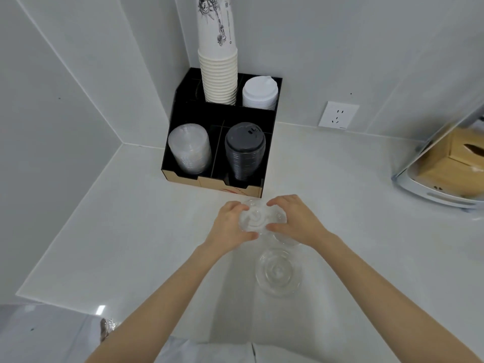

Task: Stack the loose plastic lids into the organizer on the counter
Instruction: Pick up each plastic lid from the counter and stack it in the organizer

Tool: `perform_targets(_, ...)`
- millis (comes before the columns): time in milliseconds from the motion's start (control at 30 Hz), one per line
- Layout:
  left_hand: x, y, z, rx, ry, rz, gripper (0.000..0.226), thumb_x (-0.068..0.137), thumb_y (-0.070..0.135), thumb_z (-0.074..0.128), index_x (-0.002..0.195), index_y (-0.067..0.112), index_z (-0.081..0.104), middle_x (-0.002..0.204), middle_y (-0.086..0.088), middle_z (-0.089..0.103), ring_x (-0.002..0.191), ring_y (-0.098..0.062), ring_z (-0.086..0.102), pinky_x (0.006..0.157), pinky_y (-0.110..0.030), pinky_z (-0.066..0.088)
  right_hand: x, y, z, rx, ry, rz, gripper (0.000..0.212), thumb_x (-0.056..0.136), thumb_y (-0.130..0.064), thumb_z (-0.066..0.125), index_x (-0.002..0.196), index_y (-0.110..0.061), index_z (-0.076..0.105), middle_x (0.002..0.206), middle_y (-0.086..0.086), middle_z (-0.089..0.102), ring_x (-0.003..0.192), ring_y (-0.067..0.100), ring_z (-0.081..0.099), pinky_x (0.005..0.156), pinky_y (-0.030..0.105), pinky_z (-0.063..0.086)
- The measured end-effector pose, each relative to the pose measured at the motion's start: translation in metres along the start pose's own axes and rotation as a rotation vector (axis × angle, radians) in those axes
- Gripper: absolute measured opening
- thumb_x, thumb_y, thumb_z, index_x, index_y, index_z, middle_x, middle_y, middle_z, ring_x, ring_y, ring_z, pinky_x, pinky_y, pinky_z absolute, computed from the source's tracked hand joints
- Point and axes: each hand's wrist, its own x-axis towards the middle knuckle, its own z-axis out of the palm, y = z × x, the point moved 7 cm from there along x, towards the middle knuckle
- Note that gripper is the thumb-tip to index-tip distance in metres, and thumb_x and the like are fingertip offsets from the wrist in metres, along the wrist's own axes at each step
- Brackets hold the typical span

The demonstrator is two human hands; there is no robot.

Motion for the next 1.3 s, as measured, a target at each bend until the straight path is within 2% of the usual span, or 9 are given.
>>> perform_targets(100,0.002,-0.005,0.007,0.028,-0.007,-0.028,0.077,0.059,0.025,0.080,0.124,0.011,0.043,0.138,-0.012,0.036,0.128,-0.026,0.032,0.105,-0.028,0.027,0.002,0.008,0.011,-0.046,-0.037,0.016,0.063,0.068,-0.033,0.076,0.123,-0.019,0.049,0.129,0.001,0.054,0.124,0.022,0.036,0.102,0.032,0.034)
perform_targets(200,0.004,-0.008,0.011,0.057,0.004,-0.043,0.077,0.059,0.024,0.080,0.125,0.012,0.042,0.137,-0.012,0.037,0.126,-0.026,0.032,0.104,-0.030,0.029,0.004,0.013,0.018,-0.078,-0.054,0.019,0.066,0.065,-0.034,0.076,0.124,-0.020,0.048,0.129,0.000,0.053,0.125,0.022,0.035,0.101,0.035,0.035)
perform_targets(333,0.005,-0.008,0.011,0.075,0.050,-0.023,0.073,0.059,0.022,0.078,0.123,0.012,0.044,0.131,-0.011,0.045,0.120,-0.028,0.036,0.098,-0.029,0.034,0.006,0.013,0.022,-0.068,-0.031,0.007,0.062,0.067,-0.032,0.075,0.122,-0.020,0.050,0.128,-0.002,0.055,0.124,0.023,0.037,0.101,0.035,0.032)
perform_targets(567,0.004,-0.009,0.000,0.088,0.079,0.028,0.073,0.056,0.025,0.081,0.120,0.015,0.048,0.130,-0.009,0.048,0.119,-0.028,0.039,0.099,-0.030,0.034,0.007,0.008,0.016,-0.053,0.015,-0.021,0.057,0.068,-0.034,0.075,0.119,-0.021,0.053,0.125,-0.002,0.058,0.121,0.021,0.040,0.101,0.035,0.034)
perform_targets(867,-0.013,-0.001,-0.040,-0.004,0.188,0.120,0.070,0.053,0.026,0.085,0.115,0.013,0.055,0.127,-0.009,0.050,0.118,-0.024,0.046,0.100,-0.025,0.031,0.000,-0.022,-0.006,0.011,0.062,-0.093,0.054,0.069,-0.038,0.076,0.117,-0.022,0.056,0.123,-0.002,0.060,0.117,0.019,0.042,0.098,0.030,0.037)
perform_targets(1033,-0.021,0.009,-0.072,-0.014,0.290,0.200,0.067,0.051,0.031,0.085,0.110,0.014,0.058,0.121,-0.008,0.054,0.112,-0.021,0.050,0.097,-0.024,0.036,0.003,-0.051,-0.026,0.017,0.127,-0.173,0.048,0.069,-0.036,0.076,0.111,-0.022,0.058,0.118,-0.005,0.061,0.111,0.017,0.044,0.094,0.029,0.041)
perform_targets(1300,-0.022,0.024,-0.123,-0.023,0.394,0.236,0.066,0.054,0.027,0.084,0.113,0.015,0.059,0.124,-0.006,0.052,0.113,-0.011,0.045,0.098,-0.020,0.031,0.020,-0.092,-0.055,0.004,0.213,-0.272,0.053,0.068,-0.035,0.078,0.115,-0.021,0.058,0.122,-0.002,0.061,0.112,0.018,0.045,0.098,0.031,0.041)
